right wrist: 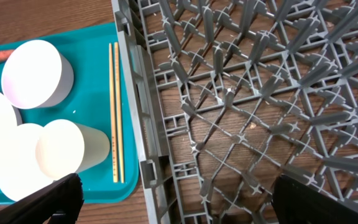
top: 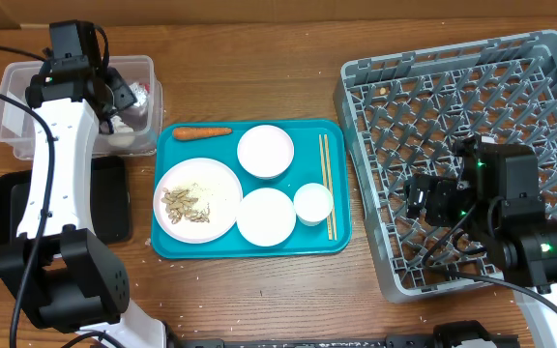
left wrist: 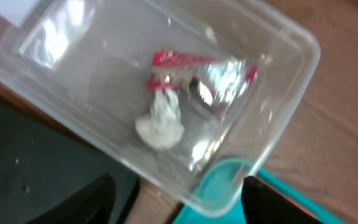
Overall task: Sort waste into correct bins and load items into the dishwasher
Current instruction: 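Carry the crumpled paper to the clear bin and release it, then reach the left gripper to a white cup on the tray and grasp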
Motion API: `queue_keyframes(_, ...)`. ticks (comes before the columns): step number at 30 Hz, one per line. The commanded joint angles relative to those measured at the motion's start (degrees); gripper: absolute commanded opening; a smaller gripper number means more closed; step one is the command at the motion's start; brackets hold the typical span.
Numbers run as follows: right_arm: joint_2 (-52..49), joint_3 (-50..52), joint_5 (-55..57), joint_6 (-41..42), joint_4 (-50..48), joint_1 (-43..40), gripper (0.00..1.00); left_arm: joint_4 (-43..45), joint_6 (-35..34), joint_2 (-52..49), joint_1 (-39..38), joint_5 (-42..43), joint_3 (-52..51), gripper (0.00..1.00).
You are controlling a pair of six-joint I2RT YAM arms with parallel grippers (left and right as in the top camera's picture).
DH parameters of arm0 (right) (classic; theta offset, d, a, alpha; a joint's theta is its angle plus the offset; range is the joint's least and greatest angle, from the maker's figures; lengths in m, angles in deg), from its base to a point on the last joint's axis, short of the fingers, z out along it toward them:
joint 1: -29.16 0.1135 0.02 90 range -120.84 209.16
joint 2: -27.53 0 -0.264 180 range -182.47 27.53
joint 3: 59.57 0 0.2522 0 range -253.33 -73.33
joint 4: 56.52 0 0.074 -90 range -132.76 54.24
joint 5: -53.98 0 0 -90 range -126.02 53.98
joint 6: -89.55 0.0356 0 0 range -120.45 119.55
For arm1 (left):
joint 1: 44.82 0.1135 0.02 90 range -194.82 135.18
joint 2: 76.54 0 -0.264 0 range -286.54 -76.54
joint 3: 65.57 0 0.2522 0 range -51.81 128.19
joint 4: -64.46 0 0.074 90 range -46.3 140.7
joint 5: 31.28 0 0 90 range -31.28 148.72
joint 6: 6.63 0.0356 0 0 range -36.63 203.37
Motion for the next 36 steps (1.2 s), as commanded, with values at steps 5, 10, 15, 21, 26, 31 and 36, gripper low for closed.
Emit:
queue_keyframes(5,0.4,-1.6,-0.1,0.3,-0.2,0.4,1.0,-3.0,2.7,0.7,0.1,10.5,1.4,0.7)
queue_keyframes(10,0.4,-1.6,-0.2,0.3,-0.2,0.4,1.0,-7.1,2.8,0.7,-1.6,13.7,1.4,0.72)
queue_keyframes(15,0.4,-1.6,-3.2,0.3,-2.5,0.4,1.0,-16.7,2.8,0.7,-5.1,17.0,1.4,0.77)
queue_keyframes(21,0.3,-1.6,-9.9,0.7,-10.6,0.4,1.0,-27.1,2.8,0.7,-9.2,15.6,1.4,0.78)
queue_keyframes(26,-2.0,-1.6,-18.6,3.5,-14.2,1.5,1.0,-34.2,4.9,0.8,-11.5,15.6,1.4,0.8)
queue_keyframes(31,-5.4,-1.7,-17.4,4.3,-12.5,6.6,1.0,-39.3,5.8,2.4,-13.7,15.4,1.2,0.8)
queue_keyframes(36,-8.7,-1.8,-12.9,7.3,-12.2,13.6,1.0,-39.1,5.0,9.5,-16.9,13.4,-1.6,0.8)
